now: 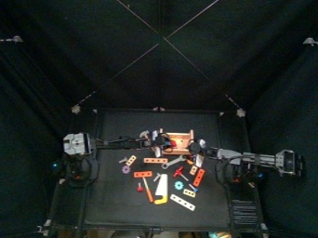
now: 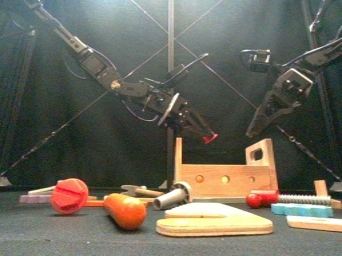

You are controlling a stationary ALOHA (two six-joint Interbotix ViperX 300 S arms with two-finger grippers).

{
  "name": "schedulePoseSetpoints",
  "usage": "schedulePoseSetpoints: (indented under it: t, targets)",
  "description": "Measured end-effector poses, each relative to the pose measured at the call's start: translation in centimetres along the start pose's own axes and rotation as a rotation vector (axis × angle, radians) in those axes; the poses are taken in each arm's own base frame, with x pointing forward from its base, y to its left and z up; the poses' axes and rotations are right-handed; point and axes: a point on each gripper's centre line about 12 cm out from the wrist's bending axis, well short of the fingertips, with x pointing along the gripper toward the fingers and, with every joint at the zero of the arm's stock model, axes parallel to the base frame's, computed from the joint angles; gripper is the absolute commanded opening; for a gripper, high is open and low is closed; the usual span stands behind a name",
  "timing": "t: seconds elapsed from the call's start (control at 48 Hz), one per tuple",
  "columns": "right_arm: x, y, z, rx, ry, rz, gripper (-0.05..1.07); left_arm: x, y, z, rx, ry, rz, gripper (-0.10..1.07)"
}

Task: Place red nut into toolbox

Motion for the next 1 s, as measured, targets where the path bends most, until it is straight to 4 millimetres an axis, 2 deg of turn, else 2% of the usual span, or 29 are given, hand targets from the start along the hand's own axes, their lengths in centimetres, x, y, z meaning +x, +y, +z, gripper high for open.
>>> schedulePoseSetpoints:
  t: [0.292, 0.479, 1.0]
  targets:
    - [0.0, 0.0, 0.0, 0.002, 0.0, 0.0, 0.89, 0.15, 0.68, -0.6, -0.012, 0.017, 0.015, 0.77]
    - [0.01, 0.01, -0.06, 0.001, 0.002, 0.0, 0.89, 0.24, 0.65, -0.8, -0.009, 0.022, 0.014, 0.83]
    - [0.01, 0.0, -0.06, 0.0, 0.002, 0.0, 0.89, 0.24, 0.65, -0.8, -0.009, 0.022, 0.014, 0.85]
